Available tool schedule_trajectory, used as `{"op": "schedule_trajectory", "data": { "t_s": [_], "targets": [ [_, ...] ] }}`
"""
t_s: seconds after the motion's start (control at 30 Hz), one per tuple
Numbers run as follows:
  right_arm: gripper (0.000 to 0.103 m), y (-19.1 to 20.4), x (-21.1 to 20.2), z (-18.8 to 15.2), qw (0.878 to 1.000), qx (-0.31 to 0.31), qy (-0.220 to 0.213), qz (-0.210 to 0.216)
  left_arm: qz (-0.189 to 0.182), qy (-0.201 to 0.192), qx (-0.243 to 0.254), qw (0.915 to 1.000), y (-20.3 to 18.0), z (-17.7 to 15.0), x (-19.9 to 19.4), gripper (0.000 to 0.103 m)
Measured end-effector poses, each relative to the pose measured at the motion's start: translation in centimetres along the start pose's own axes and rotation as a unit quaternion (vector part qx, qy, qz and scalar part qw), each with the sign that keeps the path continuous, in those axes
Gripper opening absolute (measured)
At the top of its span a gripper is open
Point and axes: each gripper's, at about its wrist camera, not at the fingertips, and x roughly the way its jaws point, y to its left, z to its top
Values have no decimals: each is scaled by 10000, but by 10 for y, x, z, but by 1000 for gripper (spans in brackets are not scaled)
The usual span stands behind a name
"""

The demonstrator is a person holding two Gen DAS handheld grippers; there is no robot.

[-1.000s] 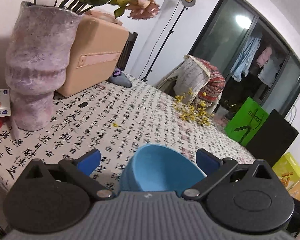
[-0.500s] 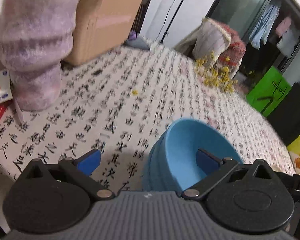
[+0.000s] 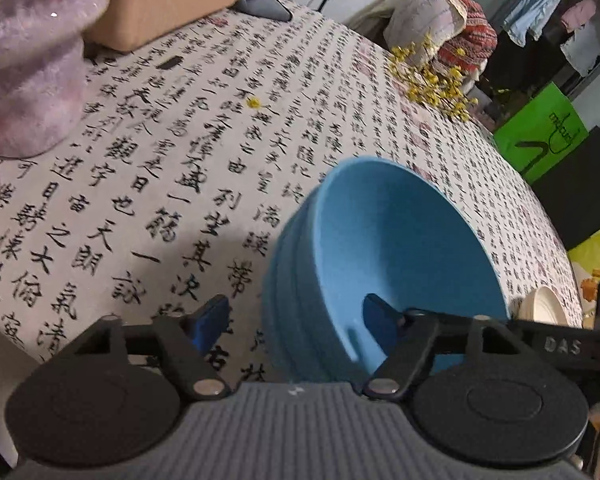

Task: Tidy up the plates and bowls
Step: 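Close both grippers on the rim of the stacked blue bowls, then carry the bowl stack with both grippers toward the cream plates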

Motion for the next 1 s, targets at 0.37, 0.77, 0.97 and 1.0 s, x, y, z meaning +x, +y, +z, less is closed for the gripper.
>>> {"op": "schedule_trajectory", "data": {
  "t_s": [0.37, 0.77, 0.97, 1.0],
  "targets": [
    [45, -8, 1, 2, 9990, 290, 273, -190, 175, 249, 154, 9994, -13, 0, 9, 52],
    [38, -2, 5, 0, 9973, 404, 328, -517, 440, 217, 510, 9975, -30, 0, 9, 48],
    [38, -4, -9, -3, 9975, 397, 265, -521, 411, 148, 596, 9973, -40, -1, 5, 48],
    [38, -5, -12, -3, 9975, 395, 253, -521, 402, 138, 603, 9973, -41, -1, 5, 48]
  ]
}}
